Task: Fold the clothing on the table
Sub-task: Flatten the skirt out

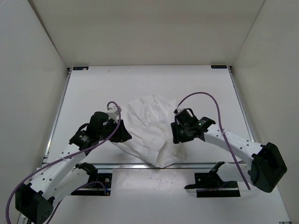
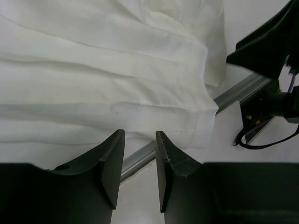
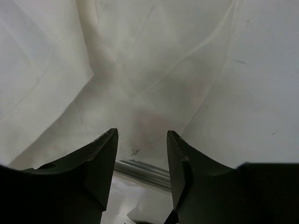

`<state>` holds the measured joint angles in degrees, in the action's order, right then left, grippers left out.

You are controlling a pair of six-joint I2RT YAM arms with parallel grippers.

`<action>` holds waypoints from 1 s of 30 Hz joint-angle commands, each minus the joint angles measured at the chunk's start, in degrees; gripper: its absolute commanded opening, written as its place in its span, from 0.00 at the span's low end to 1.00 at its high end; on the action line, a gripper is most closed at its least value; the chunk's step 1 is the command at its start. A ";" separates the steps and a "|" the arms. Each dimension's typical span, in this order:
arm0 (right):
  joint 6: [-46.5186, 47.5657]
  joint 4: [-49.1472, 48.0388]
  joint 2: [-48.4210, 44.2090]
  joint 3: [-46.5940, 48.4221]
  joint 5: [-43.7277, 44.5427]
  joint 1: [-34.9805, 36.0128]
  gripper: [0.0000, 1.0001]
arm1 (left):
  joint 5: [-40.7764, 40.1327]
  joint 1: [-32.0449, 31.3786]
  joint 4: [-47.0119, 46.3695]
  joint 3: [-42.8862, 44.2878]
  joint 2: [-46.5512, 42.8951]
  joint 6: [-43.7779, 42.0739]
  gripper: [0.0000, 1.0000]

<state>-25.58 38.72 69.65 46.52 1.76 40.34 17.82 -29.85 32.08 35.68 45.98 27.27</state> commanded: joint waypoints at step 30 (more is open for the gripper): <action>2.56 -12.70 8.92 0.76 -5.28 -2.11 0.00 | -15.80 6.54 -22.50 0.25 37.93 2.80 0.44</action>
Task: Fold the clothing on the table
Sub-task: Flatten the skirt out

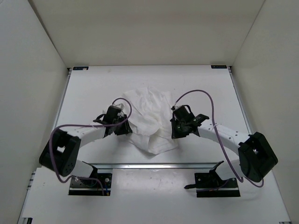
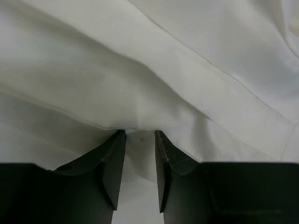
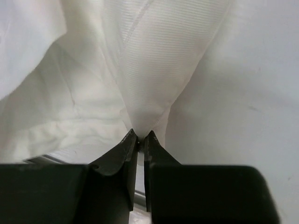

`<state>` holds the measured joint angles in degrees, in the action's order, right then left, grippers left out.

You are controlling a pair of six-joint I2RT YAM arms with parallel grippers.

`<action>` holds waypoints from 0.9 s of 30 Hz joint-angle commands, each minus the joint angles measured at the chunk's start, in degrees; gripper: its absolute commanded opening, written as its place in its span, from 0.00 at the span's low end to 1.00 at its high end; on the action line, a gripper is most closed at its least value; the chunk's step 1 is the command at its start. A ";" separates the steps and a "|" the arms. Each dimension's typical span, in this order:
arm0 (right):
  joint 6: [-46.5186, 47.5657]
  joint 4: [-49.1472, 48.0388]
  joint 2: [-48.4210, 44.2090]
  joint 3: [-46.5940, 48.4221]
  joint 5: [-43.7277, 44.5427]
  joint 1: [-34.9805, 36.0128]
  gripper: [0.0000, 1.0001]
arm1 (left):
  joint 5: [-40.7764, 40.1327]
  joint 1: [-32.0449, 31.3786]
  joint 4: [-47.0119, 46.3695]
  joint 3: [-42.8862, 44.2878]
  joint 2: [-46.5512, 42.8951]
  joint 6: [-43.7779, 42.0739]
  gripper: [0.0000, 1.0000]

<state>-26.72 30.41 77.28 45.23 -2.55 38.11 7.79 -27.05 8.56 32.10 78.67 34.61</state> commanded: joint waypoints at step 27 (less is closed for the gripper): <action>4.57 -17.32 12.64 -3.30 -3.60 2.32 0.00 | 8.38 -3.36 5.16 9.39 -1.25 9.60 0.65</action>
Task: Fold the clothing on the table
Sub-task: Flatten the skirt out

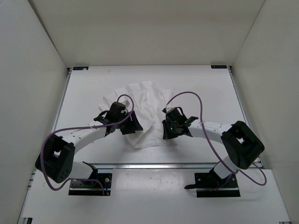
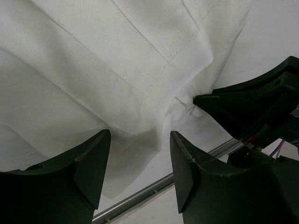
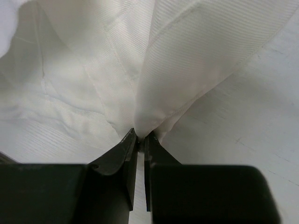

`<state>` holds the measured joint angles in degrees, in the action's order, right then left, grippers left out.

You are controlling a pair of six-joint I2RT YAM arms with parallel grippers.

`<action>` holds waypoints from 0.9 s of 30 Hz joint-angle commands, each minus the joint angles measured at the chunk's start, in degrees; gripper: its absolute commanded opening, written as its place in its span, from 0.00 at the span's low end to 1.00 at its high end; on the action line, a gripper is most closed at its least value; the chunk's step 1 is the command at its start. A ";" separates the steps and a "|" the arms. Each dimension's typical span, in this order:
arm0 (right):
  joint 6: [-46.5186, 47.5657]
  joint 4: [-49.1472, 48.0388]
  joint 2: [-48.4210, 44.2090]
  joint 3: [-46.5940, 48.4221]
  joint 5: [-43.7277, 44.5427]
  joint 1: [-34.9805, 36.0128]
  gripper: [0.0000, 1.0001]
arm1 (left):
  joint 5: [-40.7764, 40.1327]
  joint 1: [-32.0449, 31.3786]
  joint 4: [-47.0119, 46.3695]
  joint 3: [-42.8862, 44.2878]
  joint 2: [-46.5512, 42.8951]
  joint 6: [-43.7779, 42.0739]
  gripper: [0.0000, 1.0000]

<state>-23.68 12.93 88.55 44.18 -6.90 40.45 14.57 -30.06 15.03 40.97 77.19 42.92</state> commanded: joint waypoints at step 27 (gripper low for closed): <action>2.33 -1.68 -1.28 -3.14 -0.14 1.04 0.00 | -5.60 -2.19 2.73 4.20 6.83 -0.29 0.62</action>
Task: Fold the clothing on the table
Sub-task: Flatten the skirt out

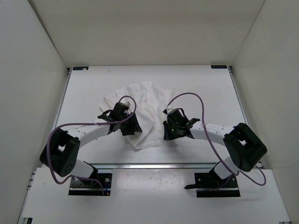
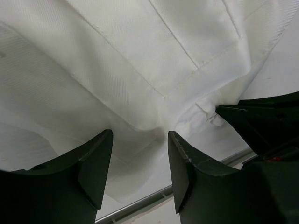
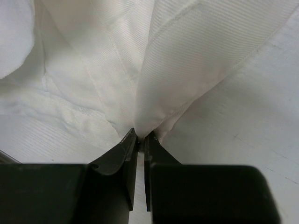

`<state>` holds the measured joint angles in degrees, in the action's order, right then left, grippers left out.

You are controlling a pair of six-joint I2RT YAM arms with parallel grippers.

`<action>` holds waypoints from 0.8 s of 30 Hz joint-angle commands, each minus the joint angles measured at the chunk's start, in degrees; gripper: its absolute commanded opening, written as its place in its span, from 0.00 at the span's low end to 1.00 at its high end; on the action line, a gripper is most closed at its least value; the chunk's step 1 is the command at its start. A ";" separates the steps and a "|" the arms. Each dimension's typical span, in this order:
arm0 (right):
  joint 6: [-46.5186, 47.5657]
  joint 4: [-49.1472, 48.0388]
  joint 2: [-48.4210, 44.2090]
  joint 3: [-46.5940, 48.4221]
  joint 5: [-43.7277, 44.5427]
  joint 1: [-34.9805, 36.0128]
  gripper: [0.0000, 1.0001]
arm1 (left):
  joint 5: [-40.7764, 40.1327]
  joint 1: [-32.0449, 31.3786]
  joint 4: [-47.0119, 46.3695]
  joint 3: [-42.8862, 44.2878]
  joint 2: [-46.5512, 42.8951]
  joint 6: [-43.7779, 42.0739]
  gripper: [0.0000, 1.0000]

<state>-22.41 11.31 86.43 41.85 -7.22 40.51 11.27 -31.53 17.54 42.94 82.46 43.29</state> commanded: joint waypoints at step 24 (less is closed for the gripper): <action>2.82 2.93 -16.36 17.92 -11.25 -15.29 0.00 | -2.12 13.76 19.90 41.87 1.86 -16.92 0.00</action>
<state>-19.31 18.04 78.87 56.62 -14.44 27.00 8.45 -21.58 31.92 80.20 91.61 31.40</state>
